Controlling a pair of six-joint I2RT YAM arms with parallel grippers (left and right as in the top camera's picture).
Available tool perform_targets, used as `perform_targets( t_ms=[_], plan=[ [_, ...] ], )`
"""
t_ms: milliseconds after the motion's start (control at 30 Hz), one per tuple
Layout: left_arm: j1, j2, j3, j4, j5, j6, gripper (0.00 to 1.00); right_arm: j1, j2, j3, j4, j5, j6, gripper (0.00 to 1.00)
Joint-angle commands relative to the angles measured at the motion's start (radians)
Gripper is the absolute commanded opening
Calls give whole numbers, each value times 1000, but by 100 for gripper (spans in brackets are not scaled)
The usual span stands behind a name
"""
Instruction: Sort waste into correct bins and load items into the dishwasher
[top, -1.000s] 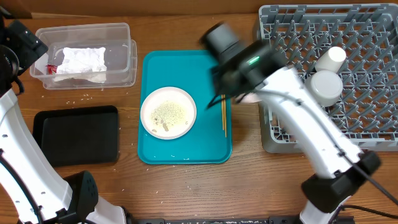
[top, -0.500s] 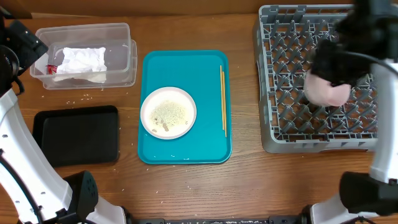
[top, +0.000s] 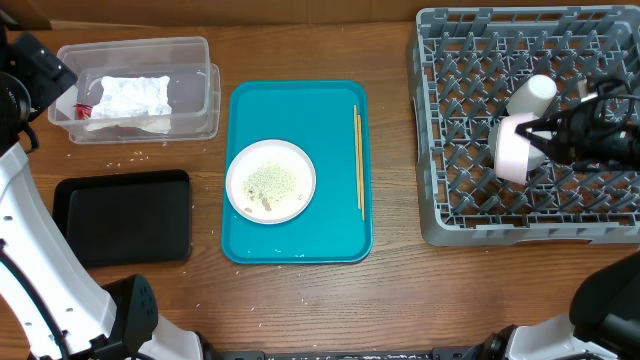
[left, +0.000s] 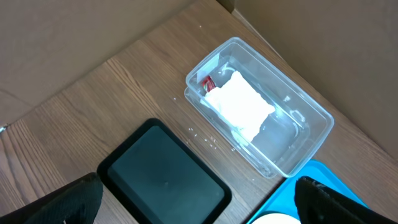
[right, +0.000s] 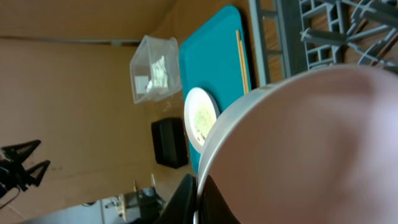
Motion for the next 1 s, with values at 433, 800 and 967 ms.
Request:
perform_targets(
  t_ms=[433, 800, 967],
  plan=[
    [6, -2, 4, 0, -14, 8, 100, -116, 134, -196, 101, -120, -56, 4],
    [6, -2, 4, 0, -14, 8, 100, -258, 134, -133, 91, 93, 29, 31],
    [6, -2, 4, 0, -14, 8, 100, -330, 134, 18, 38, 187, 111, 35]
  ],
)
